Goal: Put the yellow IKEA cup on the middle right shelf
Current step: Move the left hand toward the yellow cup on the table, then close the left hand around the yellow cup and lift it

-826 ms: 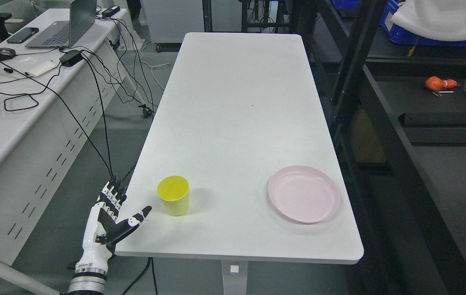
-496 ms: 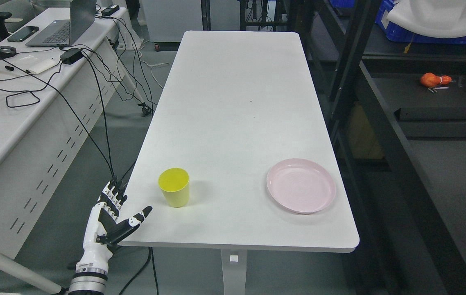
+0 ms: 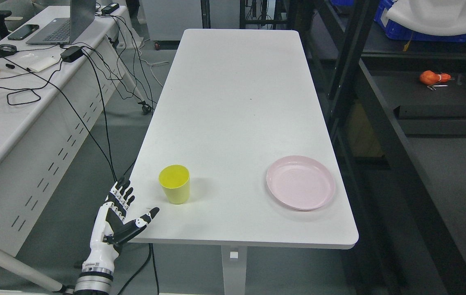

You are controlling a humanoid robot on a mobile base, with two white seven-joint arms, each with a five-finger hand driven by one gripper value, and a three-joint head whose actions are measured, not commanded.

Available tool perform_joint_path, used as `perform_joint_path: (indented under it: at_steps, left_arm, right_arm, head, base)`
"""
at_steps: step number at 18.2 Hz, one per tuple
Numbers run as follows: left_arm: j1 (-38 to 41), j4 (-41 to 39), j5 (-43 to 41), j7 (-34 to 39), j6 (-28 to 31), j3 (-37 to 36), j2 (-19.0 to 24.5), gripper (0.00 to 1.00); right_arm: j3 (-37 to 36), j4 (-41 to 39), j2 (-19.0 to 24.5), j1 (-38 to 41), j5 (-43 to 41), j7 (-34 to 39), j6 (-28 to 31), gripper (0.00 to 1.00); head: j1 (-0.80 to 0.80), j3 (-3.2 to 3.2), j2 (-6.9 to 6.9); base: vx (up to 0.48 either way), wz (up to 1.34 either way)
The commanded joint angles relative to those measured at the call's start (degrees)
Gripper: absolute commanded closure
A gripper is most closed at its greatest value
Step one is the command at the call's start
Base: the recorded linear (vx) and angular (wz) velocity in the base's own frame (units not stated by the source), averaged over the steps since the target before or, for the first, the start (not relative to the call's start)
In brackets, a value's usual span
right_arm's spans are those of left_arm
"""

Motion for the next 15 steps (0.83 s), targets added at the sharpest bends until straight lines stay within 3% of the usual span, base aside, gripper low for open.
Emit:
perform_joint_path:
  at_steps: [1,15]
  left_arm:
    - [-0.1,0.0,-0.1,0.1,0.0,-3.9,1.6,0.01]
    - [-3.0,2.6,-4.6,0.1,0.1,-9.7,0.8,0.01]
  right_arm:
    - [1.0,0.0,-1.0,0.6,-1.4,-12.3,0.0,0.01]
    - [1.0,0.0,-1.0,0.6,-1.4,-12.3,0.0,0.01]
  head:
    - [0.0,0.0,0.0]
    - [0.0,0.0,0.0]
  base:
    - [0.027,0.07]
    - [0.055,0.02]
